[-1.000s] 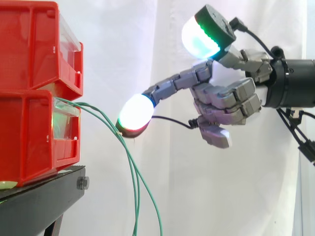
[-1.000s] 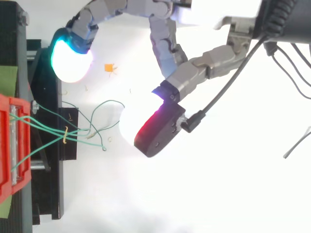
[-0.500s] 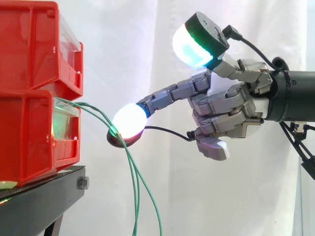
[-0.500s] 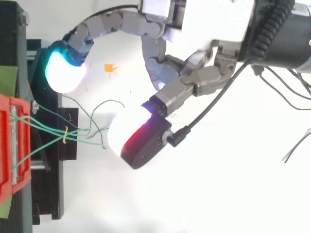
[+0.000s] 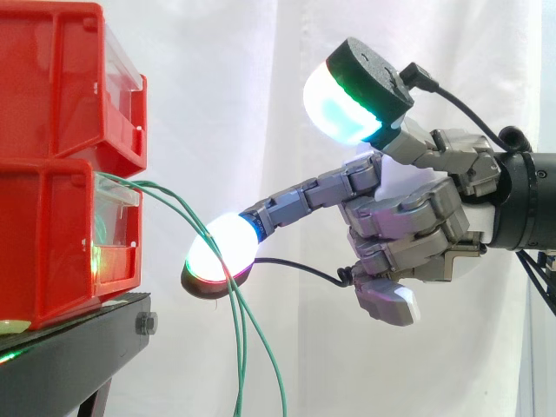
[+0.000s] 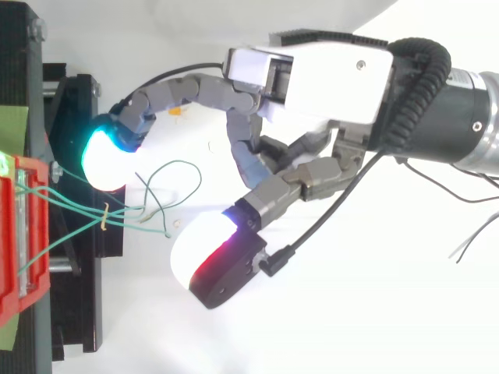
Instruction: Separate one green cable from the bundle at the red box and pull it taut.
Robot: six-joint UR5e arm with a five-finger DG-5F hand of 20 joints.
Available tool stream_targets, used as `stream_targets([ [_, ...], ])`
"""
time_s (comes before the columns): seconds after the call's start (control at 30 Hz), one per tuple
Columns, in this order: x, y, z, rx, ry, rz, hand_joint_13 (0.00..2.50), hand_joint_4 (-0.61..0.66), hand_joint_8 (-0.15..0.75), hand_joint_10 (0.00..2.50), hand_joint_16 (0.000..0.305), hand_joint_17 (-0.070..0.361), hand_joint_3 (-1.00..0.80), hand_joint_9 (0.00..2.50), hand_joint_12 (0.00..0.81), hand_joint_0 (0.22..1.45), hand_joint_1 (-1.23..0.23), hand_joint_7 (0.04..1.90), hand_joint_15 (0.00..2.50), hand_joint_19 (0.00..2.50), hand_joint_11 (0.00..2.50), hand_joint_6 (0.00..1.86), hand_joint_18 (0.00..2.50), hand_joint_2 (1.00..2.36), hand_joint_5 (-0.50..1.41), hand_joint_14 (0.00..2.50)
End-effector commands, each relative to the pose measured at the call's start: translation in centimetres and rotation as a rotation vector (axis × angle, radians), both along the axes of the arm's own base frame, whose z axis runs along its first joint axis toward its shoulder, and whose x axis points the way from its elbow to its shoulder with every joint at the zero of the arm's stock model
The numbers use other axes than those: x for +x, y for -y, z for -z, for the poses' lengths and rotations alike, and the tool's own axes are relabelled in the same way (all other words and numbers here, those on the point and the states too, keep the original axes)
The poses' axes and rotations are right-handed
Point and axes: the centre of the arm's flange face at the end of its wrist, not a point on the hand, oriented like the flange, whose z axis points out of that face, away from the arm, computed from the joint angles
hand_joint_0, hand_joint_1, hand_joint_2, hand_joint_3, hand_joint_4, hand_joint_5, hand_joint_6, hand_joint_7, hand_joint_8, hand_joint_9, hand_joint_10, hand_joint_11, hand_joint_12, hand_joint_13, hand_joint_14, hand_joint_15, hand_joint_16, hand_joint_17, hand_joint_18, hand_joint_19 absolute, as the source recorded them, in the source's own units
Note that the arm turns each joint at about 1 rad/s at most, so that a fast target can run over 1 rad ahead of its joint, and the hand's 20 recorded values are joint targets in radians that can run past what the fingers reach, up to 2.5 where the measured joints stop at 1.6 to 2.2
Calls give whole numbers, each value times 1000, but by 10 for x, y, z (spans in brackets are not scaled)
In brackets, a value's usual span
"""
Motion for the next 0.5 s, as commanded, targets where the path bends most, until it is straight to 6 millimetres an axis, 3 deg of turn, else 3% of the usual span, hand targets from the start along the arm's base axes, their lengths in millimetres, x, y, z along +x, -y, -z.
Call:
stream_targets([
  [0.0,1,-6,1,15,2,7,1641,379,390,277,106,238,-500,1811,549,323,-647,667,1040,545,1789,502,2187,1000,-16,1404],
  [0.17,1,-13,1,36,2,25,1637,399,391,0,106,238,-500,1834,547,326,-644,674,1029,551,1840,502,2165,1000,-13,1394],
  [0.43,3,-31,1,70,10,38,1639,400,392,12,107,241,-500,1791,552,326,-641,663,1081,537,1574,502,2119,1000,-14,1300],
  [0.47,5,-33,15,67,-10,38,1640,401,389,13,107,240,-500,1789,552,326,-641,662,1086,537,1551,502,2112,1000,-15,1289],
])
